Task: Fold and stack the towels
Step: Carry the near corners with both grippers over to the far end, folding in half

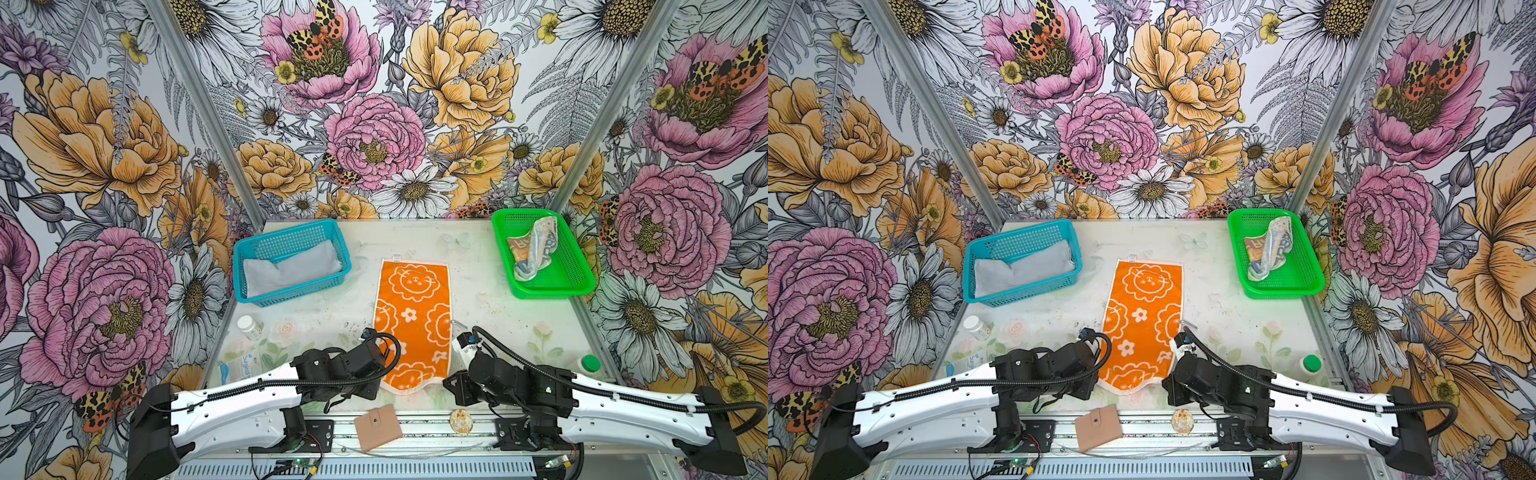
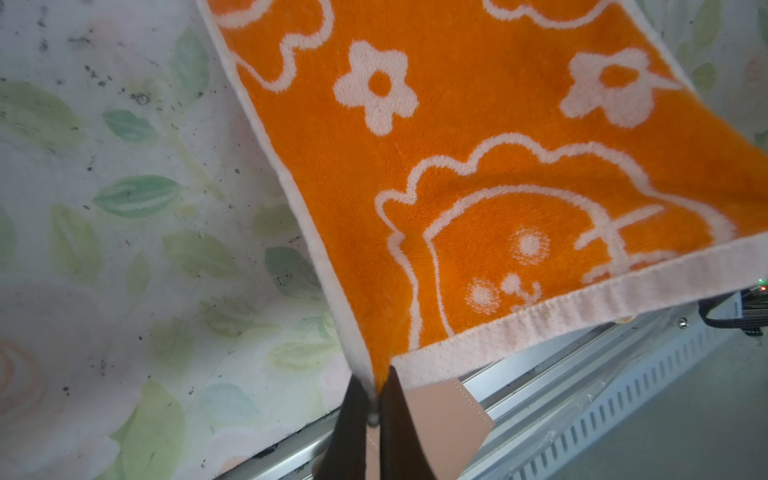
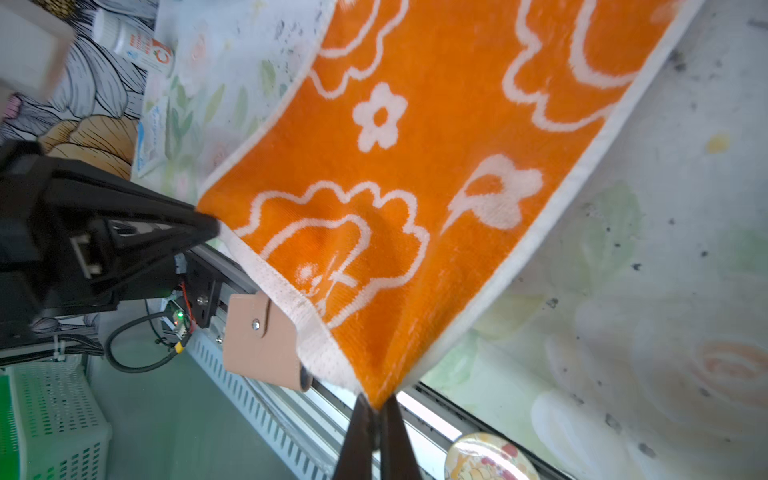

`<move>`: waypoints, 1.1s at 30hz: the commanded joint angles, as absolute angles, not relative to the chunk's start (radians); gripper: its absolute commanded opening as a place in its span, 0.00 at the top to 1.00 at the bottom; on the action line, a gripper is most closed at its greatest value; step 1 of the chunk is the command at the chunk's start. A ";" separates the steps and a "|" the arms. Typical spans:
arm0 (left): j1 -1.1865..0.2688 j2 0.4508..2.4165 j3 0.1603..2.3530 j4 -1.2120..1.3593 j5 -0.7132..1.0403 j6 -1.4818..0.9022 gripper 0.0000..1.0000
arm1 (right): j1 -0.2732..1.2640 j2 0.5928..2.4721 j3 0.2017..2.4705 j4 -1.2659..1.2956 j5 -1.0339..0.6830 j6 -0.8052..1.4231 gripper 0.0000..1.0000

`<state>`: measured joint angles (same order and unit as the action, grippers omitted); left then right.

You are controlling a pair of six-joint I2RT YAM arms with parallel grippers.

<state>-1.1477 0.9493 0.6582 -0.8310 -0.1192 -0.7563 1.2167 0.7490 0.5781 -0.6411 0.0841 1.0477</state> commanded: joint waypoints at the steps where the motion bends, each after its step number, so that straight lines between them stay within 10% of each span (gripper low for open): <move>1: -1.116 0.953 0.755 -0.827 -0.159 -0.718 1.00 | 1.141 0.752 0.679 -0.726 0.140 0.935 1.00; 20: -0.582 1.491 1.276 -0.741 -0.056 -0.337 1.00 | 0.525 1.302 1.183 -0.721 0.052 0.356 1.00; 33: -0.521 1.894 1.568 -0.712 -0.095 -0.315 1.00 | 0.345 1.656 1.246 -0.531 -0.139 0.220 1.00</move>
